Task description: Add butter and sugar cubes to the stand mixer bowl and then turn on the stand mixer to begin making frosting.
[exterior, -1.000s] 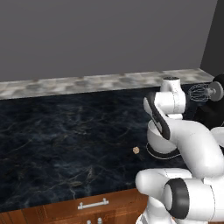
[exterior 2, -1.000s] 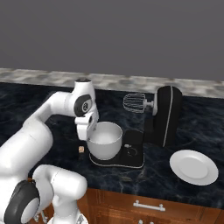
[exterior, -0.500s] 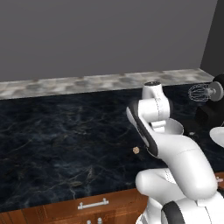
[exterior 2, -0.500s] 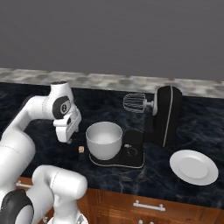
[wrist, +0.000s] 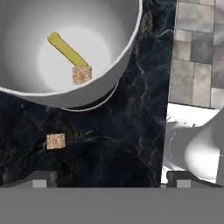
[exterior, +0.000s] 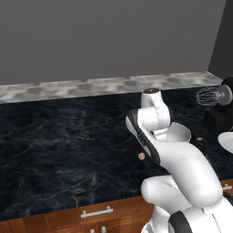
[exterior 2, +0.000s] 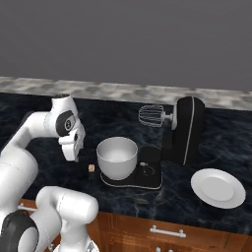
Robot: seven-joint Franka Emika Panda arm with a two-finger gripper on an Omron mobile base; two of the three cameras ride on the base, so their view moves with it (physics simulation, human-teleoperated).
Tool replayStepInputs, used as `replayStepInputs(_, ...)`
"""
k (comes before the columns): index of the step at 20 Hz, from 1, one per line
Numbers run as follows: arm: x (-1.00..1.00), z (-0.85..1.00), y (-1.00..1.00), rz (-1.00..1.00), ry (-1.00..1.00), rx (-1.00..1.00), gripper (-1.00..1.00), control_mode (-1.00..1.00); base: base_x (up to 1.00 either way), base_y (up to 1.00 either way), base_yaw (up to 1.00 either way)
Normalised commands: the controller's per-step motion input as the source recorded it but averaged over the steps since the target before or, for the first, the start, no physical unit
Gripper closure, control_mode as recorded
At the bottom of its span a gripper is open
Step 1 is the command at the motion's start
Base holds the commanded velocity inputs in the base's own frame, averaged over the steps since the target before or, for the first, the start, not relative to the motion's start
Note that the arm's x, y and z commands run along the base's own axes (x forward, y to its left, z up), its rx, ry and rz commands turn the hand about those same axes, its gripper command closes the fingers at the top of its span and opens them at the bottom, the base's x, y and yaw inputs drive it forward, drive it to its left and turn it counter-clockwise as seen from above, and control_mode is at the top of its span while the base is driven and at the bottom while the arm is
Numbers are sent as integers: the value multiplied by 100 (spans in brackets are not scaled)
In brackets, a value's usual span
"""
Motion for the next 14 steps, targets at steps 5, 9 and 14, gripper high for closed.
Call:
replayStepInputs(5,22,-17,0,17,0,2,-100,-100,0,0,0)
replayStepInputs(9,12,-14,0,14,0,1,-100,-100,0,0,0)
replayStepInputs(14,15,-20,0,11,0,1,-100,-100,0,0,0)
